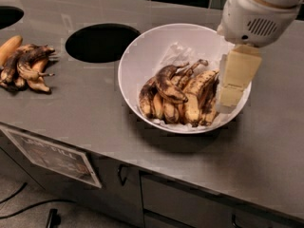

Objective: Pick banana from white bowl

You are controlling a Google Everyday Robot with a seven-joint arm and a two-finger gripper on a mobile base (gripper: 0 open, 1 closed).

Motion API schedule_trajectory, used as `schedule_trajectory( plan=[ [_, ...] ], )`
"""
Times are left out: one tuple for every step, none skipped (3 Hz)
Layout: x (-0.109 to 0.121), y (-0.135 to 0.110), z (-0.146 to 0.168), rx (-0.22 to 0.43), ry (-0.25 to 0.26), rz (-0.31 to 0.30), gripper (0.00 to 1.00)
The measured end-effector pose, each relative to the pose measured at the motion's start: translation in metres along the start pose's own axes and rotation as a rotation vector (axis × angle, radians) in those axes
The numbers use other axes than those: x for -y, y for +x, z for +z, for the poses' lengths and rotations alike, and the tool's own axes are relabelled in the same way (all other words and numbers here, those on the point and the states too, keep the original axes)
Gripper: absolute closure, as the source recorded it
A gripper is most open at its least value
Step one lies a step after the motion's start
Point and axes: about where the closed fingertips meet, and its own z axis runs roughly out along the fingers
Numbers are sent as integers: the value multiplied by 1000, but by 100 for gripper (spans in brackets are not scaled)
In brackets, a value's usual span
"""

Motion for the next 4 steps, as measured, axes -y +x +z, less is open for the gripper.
schedule_trajectory(
  plan=[
    [12, -25, 5, -42, -8, 67, 0],
    [25, -43, 11, -53, -4, 157, 0],
    [30, -50, 8, -21, 26, 165, 0],
    [30, -50, 8, -21, 26, 165, 0]
  ],
)
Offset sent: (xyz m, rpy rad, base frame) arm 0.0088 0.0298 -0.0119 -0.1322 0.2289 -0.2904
